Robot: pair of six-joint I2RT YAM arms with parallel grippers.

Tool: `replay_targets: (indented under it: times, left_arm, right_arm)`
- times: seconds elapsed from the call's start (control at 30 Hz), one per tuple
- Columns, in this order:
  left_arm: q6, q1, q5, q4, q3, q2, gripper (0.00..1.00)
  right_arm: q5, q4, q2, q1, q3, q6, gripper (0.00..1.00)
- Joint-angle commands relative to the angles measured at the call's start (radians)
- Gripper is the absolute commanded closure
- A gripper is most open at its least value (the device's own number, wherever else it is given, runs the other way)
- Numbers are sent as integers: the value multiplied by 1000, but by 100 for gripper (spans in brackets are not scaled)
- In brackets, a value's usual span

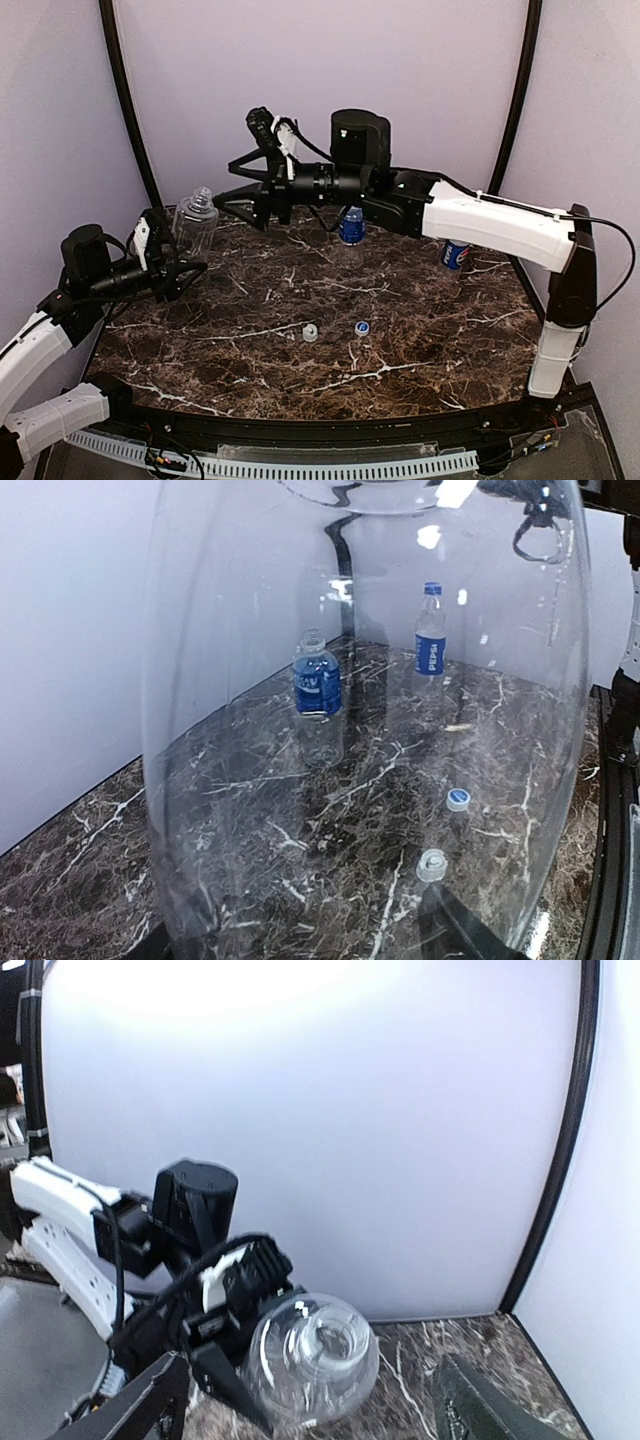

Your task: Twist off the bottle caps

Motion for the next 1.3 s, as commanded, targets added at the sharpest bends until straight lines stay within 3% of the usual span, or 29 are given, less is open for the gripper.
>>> replay_targets:
  times: [0.0, 0.13, 0.3, 0.4, 0.53, 0.67, 0.73, 0.77, 0.83, 1.07, 1.27]
  left_arm:
    - [22, -18, 88, 42, -8, -1, 73]
    - [27, -27, 92, 61, -12, 3, 73]
    - [29, -41, 92, 76, -20, 5, 73]
    - [32, -46, 91, 82, -22, 5, 73]
    - [34, -50, 86, 82, -23, 3, 73]
    - [16, -53, 62, 92, -27, 0, 70]
    - [5, -52, 36, 92, -35, -3, 37]
    - [-1, -53, -1, 92, -46, -5, 10]
    - [-17, -52, -78, 92, -70, -11, 2]
    - [-120, -31, -415, 131, -178, -52, 1]
    - [-237, 37, -431, 122, -248, -82, 1]
  right_arm:
    - [-104, 177, 137, -4, 116, 200, 19]
    - [-110, 198, 194, 4, 171, 237, 26]
    - [-145, 158, 256, 19, 243, 236, 46]
    - [-155, 160, 270, 20, 248, 254, 65]
    - [-167, 143, 280, 20, 254, 252, 100]
    - [-196, 109, 272, 14, 247, 239, 100]
    - [-203, 89, 254, 6, 234, 224, 100]
    - [-189, 73, 240, -2, 224, 211, 100]
    - [-125, 13, 211, -23, 205, 171, 100]
    - [282, -103, 198, -106, 85, 49, 100]
    - [376, -88, 338, -175, 119, 75, 100]
